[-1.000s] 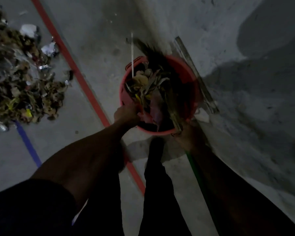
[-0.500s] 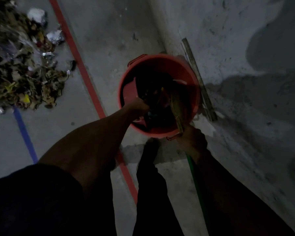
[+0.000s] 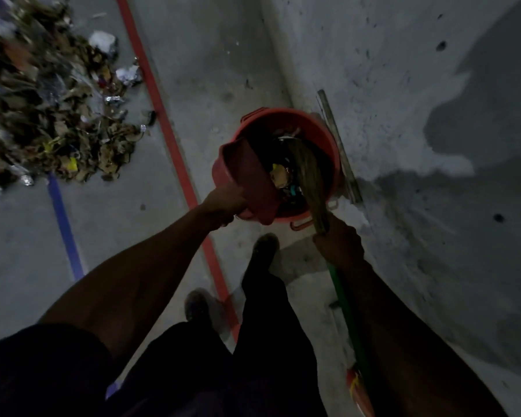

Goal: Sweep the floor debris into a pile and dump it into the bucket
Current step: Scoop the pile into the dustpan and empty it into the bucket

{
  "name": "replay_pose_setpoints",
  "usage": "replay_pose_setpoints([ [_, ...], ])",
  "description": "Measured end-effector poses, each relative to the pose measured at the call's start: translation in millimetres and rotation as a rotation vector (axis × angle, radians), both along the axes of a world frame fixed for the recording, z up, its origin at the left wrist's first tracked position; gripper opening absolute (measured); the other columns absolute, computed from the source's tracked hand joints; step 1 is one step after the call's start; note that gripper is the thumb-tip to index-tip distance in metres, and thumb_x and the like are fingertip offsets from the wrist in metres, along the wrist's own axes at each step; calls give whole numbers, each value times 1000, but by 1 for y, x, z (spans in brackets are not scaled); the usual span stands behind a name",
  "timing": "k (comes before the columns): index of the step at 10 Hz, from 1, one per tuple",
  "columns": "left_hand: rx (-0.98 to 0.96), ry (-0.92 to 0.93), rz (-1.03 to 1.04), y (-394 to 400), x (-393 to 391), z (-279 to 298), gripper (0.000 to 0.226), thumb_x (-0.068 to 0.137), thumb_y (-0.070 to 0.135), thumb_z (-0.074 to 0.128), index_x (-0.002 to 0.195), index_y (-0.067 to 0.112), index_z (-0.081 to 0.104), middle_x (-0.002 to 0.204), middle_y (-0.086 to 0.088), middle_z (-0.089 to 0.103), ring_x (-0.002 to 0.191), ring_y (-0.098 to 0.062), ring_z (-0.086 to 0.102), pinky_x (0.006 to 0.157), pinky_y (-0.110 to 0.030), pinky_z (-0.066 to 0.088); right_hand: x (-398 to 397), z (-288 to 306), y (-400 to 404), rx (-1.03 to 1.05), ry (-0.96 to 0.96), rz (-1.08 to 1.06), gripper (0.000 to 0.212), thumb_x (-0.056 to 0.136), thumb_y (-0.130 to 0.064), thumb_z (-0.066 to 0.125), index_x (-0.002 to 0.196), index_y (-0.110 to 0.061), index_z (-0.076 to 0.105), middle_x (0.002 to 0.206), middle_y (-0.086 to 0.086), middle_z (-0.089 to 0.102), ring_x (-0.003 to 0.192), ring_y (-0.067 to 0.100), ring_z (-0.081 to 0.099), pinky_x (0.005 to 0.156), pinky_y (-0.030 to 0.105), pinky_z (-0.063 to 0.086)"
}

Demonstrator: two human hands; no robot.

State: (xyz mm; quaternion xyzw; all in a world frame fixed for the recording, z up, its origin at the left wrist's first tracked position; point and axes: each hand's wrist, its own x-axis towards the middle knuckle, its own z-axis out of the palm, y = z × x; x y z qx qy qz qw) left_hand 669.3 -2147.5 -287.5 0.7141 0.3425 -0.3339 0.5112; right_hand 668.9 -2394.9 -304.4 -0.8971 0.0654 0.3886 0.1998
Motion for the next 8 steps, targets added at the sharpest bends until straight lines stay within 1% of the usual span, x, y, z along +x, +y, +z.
replay_pose_setpoints([
  [1,-53,-13,48,15,-33,18,31,84,-7,51,56,7,46,53,-7,38,45,-13,24,47,-24,20,-25,20,2,36,13,-66,51,89,-16,53,140,-19,46,116,7,62,96,25,58,64,24,39],
  [2,-110,-30,136,36,-80,36,40,89,1,56,49,7,54,39,-1,42,40,-12,25,44,-20,21,-56,41,9,41,-32,-115,38,87,-19,55,125,-18,53,106,4,60,93,26,58,67,27,41],
  [3,-121,-53,228,59,-128,44,22,90,2,57,68,1,55,54,-8,46,35,-12,28,38,-15,23,-88,65,17,43,-65,-121,29,86,-19,58,115,-19,55,100,6,58,88,26,55,72,28,39],
  [4,-106,-86,267,86,-177,51,13,85,-3,58,73,-1,54,59,-10,45,32,-12,29,37,-15,25,-124,82,26,100,-109,-132,20,80,-20,57,98,-10,59,92,6,60,89,30,59,72,29,43],
  [5,-113,-118,285,111,-220,64,6,86,-3,58,81,-4,55,59,-10,46,30,-11,31,37,-15,26,-158,93,38,36,-118,-116,27,81,-27,53,106,-20,60,100,5,62,91,26,59,81,32,48],
  [6,-95,-121,280,131,-252,73,8,86,0,60,86,-6,56,59,-12,48,32,-13,32,37,-17,27,-179,97,53,-110,-178,-47,33,83,-31,55,114,-21,61,107,9,65,97,31,61,85,36,50],
  [7,-86,-164,273,145,-268,80,9,86,1,61,81,-4,56,59,-11,46,33,-13,30,37,-17,25,-185,98,67,-210,-224,-19,27,90,-26,56,114,-15,62,111,13,65,104,35,61,85,40,48],
  [8,-63,-198,262,153,-275,79,16,89,7,61,76,-1,54,58,-9,43,36,-13,30,39,-19,24,-185,91,71,-243,-177,-31,30,88,-29,58,112,-14,66,112,14,66,105,34,61,86,41,48],
])
